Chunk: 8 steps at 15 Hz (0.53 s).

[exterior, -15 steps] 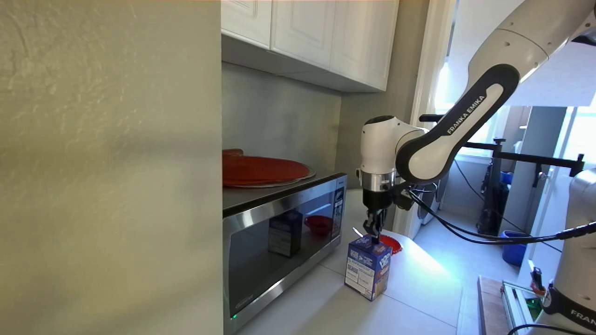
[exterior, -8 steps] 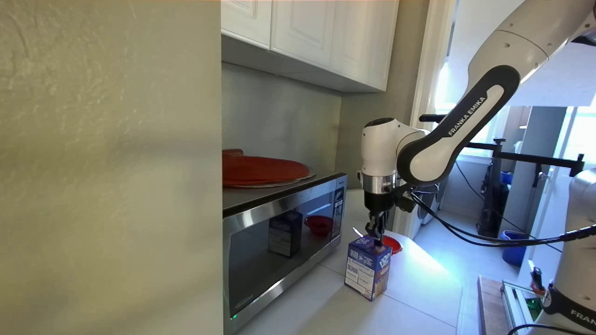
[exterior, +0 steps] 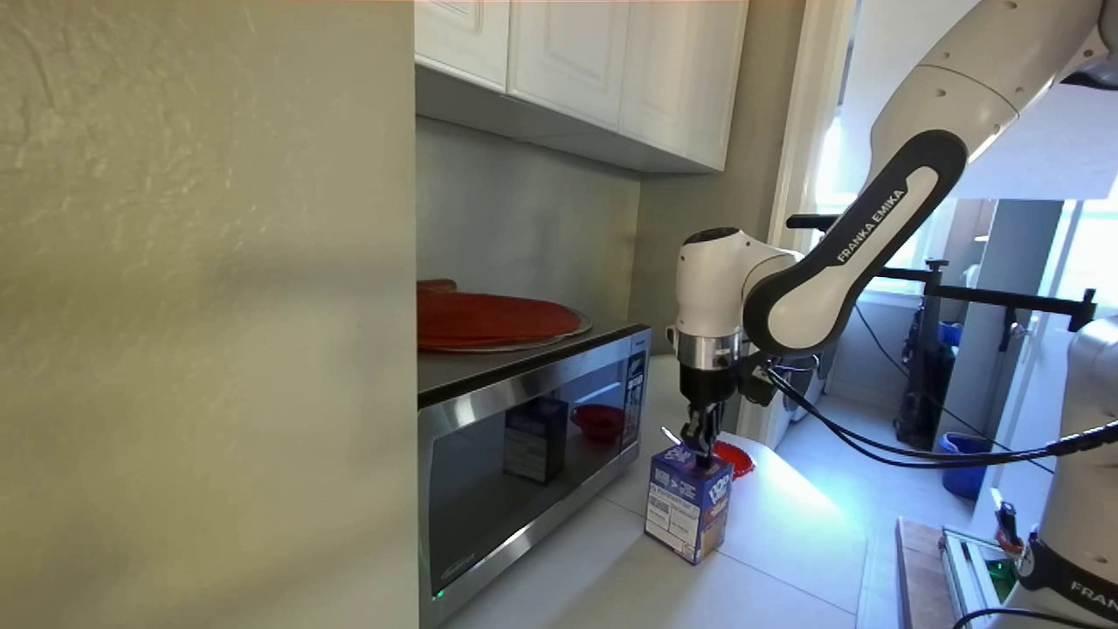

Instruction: Close the blue box fully

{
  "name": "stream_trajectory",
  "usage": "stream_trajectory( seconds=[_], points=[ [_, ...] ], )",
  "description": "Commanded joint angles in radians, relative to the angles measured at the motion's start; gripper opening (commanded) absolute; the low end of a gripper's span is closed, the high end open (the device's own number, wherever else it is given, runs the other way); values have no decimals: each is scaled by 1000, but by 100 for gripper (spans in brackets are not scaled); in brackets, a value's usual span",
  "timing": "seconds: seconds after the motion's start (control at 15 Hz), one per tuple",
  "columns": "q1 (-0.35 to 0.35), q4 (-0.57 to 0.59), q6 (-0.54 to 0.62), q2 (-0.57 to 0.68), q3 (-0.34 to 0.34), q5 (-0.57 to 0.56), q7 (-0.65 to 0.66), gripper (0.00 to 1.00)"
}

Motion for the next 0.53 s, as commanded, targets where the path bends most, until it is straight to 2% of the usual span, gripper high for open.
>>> stream_trajectory(
  seconds=[0.0,0.47],
  points=[
    [3,4,47,35,-5,-26,18,0],
    [0,4,73,52,-13,-55,29,0]
  ],
)
